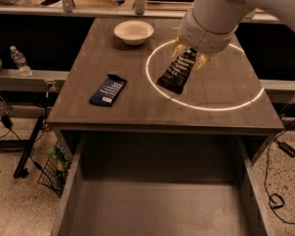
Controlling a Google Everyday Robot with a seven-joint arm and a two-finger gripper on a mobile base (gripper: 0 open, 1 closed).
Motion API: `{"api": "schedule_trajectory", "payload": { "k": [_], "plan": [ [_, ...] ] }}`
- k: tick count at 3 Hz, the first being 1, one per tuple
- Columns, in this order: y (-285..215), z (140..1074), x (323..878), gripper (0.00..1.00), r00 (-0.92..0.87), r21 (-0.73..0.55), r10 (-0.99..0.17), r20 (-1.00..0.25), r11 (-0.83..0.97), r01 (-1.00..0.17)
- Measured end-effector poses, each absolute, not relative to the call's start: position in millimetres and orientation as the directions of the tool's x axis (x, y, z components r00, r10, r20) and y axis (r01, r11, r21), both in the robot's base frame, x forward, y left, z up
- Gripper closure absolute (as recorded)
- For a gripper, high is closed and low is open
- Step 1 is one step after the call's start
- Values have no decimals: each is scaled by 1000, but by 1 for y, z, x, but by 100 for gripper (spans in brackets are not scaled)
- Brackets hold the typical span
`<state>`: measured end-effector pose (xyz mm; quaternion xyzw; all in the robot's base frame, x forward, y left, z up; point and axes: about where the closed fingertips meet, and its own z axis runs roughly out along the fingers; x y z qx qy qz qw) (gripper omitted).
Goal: Pick rxbar chocolate from top drawer and place on counter
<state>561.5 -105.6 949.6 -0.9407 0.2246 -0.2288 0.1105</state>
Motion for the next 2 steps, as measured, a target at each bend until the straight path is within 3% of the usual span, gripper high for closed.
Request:
{"api": "schedule_trajectory", "payload": {
  "k": [2],
  "plan": [
    [-174, 909, 597, 100, 816, -375, -487, 313, -852, -365]
  ]
}}
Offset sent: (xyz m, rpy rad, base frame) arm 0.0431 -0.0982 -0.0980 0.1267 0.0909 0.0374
